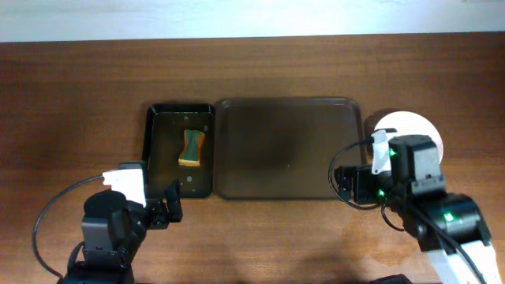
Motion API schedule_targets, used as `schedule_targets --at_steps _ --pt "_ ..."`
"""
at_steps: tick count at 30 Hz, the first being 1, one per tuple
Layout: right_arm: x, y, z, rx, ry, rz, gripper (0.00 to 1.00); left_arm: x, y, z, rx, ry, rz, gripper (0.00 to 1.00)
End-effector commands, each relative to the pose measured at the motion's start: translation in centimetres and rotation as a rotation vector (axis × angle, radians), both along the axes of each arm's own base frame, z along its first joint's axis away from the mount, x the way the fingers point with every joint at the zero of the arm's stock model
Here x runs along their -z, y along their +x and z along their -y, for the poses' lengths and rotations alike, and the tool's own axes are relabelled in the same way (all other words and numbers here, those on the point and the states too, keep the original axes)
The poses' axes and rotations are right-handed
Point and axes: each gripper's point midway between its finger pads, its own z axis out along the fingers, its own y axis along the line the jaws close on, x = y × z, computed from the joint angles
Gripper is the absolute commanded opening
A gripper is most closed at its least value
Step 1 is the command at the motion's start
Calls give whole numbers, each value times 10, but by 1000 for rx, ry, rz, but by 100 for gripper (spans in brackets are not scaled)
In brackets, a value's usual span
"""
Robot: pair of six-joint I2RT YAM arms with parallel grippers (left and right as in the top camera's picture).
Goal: Clean dirty plates on tray and stack at the side
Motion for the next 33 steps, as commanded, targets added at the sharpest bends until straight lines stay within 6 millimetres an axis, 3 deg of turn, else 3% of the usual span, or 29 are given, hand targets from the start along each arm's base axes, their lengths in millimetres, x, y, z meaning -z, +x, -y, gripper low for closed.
schedule_targets --at_steps 1,3,5,7,12,18,20,21,22,33 --pt "17 2 -1 3 -19 -63 98 4 -1 0 -6 -6 -10 100" --pt "12 0 0 4 -15 -43 98 4 -1 0 -6 -6 -10 100" --pt "-23 4 13 47 -40 171 98 4 -1 0 -6 -6 -10 100" --pt "-40 3 14 21 -30 365 98 4 -1 0 -6 -6 -10 100" --pt "-36 -26 35 104 27 707 98 4 -1 0 -6 -6 -10 100" --pt "-25 -14 33 111 87 1066 98 4 -1 0 -6 -6 -9 100" --pt "1 -6 32 106 90 1065 98 4 -1 0 -6 -6 -10 100" --pt "29 -5 31 101 73 959 98 4 -1 0 -6 -6 -10 100" --pt "45 -5 32 101 61 893 98 5 -2 0 -6 -6 -13 100" --pt "45 -5 33 106 60 893 98 5 -2 0 -6 -6 -16 100"
